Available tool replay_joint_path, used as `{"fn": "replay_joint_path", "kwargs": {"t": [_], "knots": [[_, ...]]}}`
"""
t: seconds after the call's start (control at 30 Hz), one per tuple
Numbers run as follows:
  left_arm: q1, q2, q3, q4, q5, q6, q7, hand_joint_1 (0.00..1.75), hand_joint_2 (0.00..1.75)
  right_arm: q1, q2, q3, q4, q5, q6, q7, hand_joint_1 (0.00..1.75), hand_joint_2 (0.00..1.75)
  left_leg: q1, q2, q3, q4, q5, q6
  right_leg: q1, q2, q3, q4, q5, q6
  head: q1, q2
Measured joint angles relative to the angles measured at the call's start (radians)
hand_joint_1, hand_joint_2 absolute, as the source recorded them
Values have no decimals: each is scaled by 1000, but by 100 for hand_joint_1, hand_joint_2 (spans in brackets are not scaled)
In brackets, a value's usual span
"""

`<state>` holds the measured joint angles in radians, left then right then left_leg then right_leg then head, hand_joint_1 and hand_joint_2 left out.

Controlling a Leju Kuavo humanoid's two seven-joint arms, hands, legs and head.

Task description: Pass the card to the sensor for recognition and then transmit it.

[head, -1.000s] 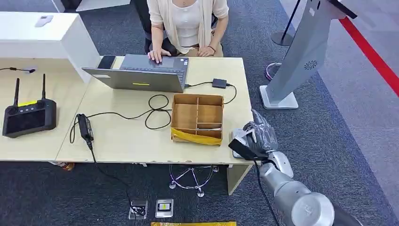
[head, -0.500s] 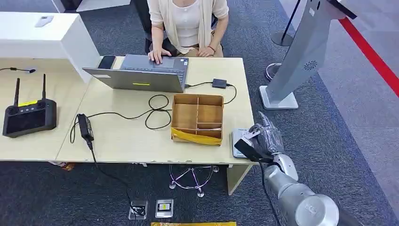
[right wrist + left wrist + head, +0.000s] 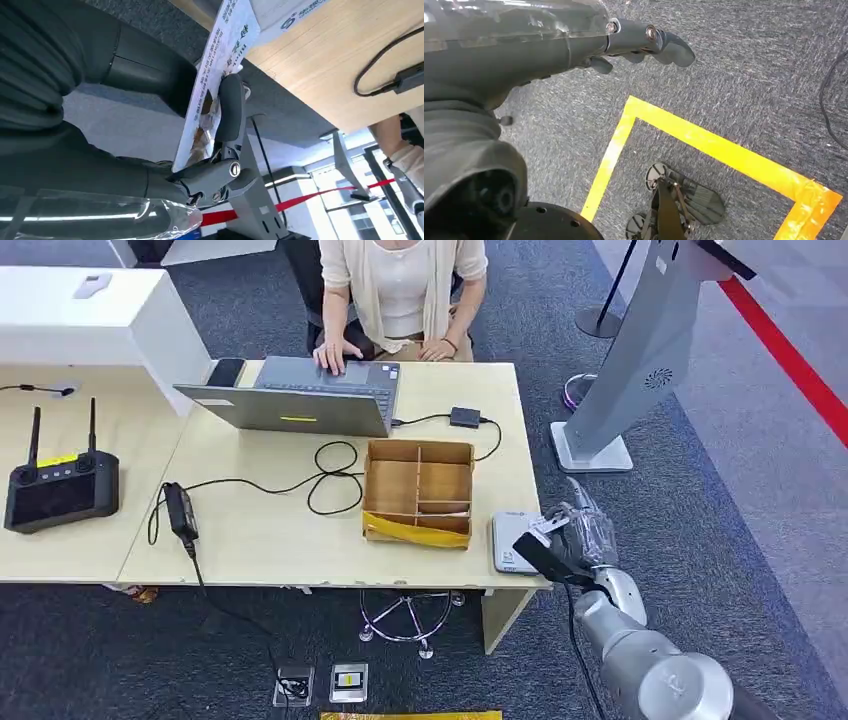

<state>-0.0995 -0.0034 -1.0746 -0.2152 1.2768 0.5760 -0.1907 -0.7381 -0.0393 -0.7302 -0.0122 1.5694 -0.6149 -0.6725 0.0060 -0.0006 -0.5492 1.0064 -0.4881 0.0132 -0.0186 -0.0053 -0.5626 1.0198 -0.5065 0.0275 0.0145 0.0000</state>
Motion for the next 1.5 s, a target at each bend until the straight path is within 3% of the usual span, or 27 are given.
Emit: {"fn": "replay_joint_path", "kwargs": {"t": [0.3, 0.6, 0.83, 0.9, 1.07, 1.27, 1.37, 1.5], "knots": [[0, 4, -3, 0, -30, -19, 0, 0, 0, -24, 1, 0, 0, 2, -5, -6, 175, 175, 0, 0, -1, 0, 0, 0, 0, 0, 1, 0, 0, -1, 0, 0], [-6, 5, -11, 0, -52, -31, -12, 0, 0, -201, 62, 35, 0, 2, 3, 21, 175, 175, 1, 0, 0, 0, 2, -2, 0, 0, 0, 1, 1, -1, 0, 0], [-7, 5, -23, -3, -66, -39, -12, 0, 0, -240, 91, 62, 0, 2, 3, 23, 175, 175, 1, -1, -2, 0, 1, -2, 1, -2, 0, 1, 1, -1, 0, 0], [-14, 5, -30, -3, -82, -47, -4, 0, 0, -269, 108, 84, 0, 2, 18, 71, 175, 175, 0, -1, -3, 0, 2, -1, 0, -1, -1, 2, 1, -2, 0, 0], [-50, 2, -55, -6, -127, -51, 50, 0, 0, -384, 154, 200, 0, 2, 88, 281, 175, 175, 1, 1, -3, 0, 3, -3, 1, 0, -3, 1, 3, -3, 0, 0], [-67, -12, -77, -9, -137, -43, 62, 0, 0, -436, 179, 323, 0, 2, 139, 380, 175, 175, 2, -1, -4, 0, 4, -4, 2, -2, -3, 2, 3, -3, 0, 0], [-79, -21, -77, -9, -149, -45, 65, 0, 0, -452, 184, 382, 0, 2, 169, 468, 175, 175, 2, 0, -4, 0, 4, -4, 2, 0, -4, 2, 3, -3, 0, 0], [-96, -32, -78, -13, -158, -41, 76, 0, 0, -466, 189, 455, -3, 2, 182, 502, 175, 175, 2, 0, -4, 0, 3, -4, 2, -1, -4, 1, 3, -3, 0, 0]]}}
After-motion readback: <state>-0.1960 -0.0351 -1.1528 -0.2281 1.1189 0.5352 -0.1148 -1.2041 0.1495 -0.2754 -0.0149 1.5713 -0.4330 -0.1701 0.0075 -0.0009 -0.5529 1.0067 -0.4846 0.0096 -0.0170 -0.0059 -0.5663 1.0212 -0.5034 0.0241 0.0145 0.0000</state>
